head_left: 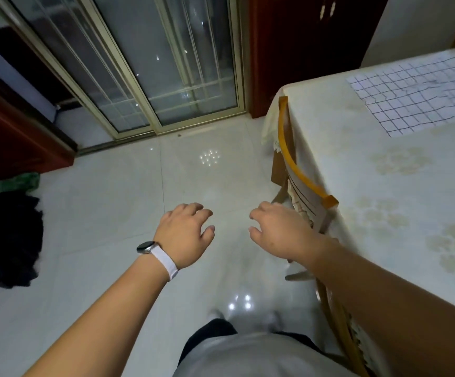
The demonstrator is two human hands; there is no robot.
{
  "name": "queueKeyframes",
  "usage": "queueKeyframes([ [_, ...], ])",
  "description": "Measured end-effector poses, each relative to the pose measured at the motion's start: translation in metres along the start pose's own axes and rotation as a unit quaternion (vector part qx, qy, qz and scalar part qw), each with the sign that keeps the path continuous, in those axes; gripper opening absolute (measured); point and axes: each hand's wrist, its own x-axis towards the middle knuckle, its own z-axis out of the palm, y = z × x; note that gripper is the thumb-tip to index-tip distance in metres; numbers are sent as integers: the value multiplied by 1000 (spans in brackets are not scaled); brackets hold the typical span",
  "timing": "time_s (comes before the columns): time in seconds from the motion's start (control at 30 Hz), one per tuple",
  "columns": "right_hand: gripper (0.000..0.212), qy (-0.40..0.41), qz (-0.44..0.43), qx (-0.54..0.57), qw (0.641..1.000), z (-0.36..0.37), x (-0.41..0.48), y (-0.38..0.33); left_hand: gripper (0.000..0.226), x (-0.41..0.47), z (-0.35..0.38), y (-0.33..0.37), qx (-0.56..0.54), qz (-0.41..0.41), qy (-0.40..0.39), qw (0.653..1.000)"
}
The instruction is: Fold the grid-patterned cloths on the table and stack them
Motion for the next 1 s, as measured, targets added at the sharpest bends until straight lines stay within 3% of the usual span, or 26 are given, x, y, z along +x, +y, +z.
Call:
queueKeyframes([
  [0.27, 39, -11, 38, -4, 999, -16, 84, 1, 63, 89, 3, -44, -3, 17, -16, 1000],
  [0.57, 42, -8, 87, -12, 996, -59, 206, -30, 73, 204, -21, -142, -30, 72, -4, 997],
  [0.77, 42, 25, 118, 2, 993, -86, 268, -46, 47, 268, -48, -200, 4, 99, -9, 995],
  [1.0, 44, 35, 146, 4, 989, -112, 318, -34, 51, 321, -63, -220, -10, 121, 9, 993],
])
